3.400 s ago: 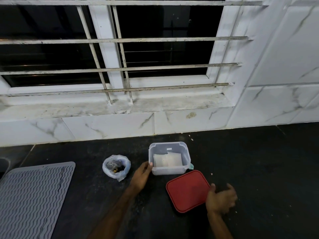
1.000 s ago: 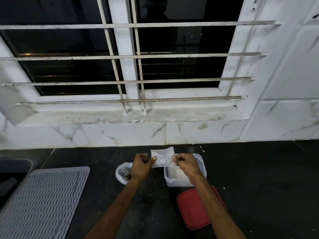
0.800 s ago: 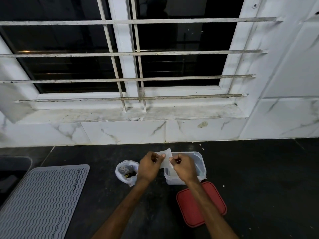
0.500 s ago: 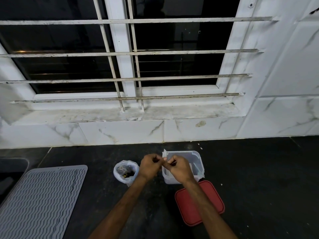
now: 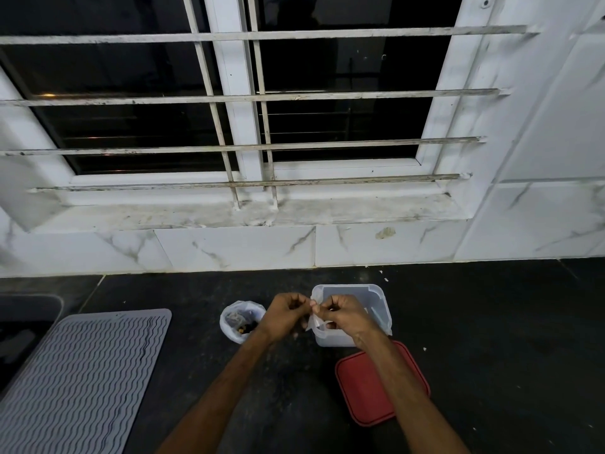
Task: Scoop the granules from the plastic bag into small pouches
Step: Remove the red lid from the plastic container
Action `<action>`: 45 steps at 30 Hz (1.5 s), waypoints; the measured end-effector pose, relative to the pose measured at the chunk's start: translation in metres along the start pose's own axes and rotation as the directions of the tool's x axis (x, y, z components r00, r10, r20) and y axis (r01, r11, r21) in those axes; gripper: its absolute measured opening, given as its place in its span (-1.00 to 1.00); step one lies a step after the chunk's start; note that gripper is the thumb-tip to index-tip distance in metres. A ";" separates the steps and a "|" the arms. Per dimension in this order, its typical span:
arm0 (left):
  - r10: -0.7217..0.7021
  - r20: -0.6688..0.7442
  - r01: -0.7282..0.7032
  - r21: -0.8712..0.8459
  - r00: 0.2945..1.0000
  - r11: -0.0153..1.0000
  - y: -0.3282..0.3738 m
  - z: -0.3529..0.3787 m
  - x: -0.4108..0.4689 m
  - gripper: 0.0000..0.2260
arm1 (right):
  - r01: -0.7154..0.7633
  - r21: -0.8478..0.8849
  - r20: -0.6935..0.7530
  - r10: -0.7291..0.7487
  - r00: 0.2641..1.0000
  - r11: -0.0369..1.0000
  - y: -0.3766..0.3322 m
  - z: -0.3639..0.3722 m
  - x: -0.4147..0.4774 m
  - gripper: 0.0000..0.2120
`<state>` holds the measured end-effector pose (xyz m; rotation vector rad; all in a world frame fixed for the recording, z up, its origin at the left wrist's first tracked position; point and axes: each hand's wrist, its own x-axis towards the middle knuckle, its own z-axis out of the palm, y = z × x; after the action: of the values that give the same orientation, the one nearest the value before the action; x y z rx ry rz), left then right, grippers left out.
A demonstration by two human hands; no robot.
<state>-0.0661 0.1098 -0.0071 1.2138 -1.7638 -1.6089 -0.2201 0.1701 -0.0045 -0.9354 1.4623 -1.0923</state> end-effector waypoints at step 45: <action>0.249 0.096 -0.263 0.507 0.964 0.821 -0.024 -0.007 0.000 -0.13 | 0.066 -0.943 0.002 -0.193 0.981 0.326 -0.017 0.008 0.002 -0.71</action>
<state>-0.0536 0.1073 -0.0282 1.1040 -2.3570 -1.0247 -0.2122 0.1618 0.0107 -1.8584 2.1960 -0.2397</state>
